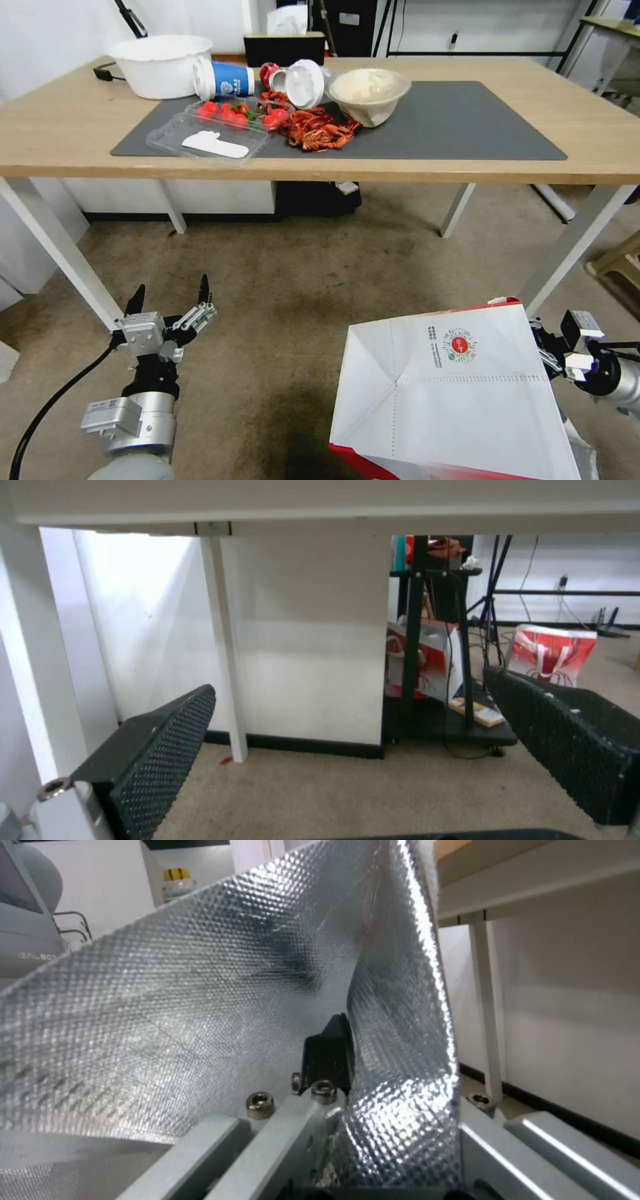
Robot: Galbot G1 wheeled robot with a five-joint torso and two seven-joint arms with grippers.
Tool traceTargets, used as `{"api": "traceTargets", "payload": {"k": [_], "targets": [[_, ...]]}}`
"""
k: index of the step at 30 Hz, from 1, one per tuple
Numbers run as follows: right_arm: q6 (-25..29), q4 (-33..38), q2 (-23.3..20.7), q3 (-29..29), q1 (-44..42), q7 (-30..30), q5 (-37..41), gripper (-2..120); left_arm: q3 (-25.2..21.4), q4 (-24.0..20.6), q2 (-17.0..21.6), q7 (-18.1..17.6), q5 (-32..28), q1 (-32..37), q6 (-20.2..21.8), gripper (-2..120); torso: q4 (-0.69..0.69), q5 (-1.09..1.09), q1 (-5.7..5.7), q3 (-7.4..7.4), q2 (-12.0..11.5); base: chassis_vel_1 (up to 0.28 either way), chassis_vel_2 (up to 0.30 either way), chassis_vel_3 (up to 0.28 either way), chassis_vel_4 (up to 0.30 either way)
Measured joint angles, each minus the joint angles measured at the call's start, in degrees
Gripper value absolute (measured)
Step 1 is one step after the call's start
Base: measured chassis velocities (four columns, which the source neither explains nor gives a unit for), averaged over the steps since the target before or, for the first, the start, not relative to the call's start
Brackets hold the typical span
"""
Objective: Pick up the food delivery bag from the floor and place it on the table.
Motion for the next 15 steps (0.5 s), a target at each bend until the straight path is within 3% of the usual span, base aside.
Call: {"api": "traceTargets", "payload": {"k": [15], "targets": [[0.06, 0.39, 0.05, 0.02, -0.22, -0.13, 0.12, 0, 0.01, -0.14, -0.14, -0.05, 0.5, 0.16, -0.03, 100, 0.0, 0.0, 0.61, 1.9, 2.48, 0.0, 0.0, 0.0, 0.0]]}}
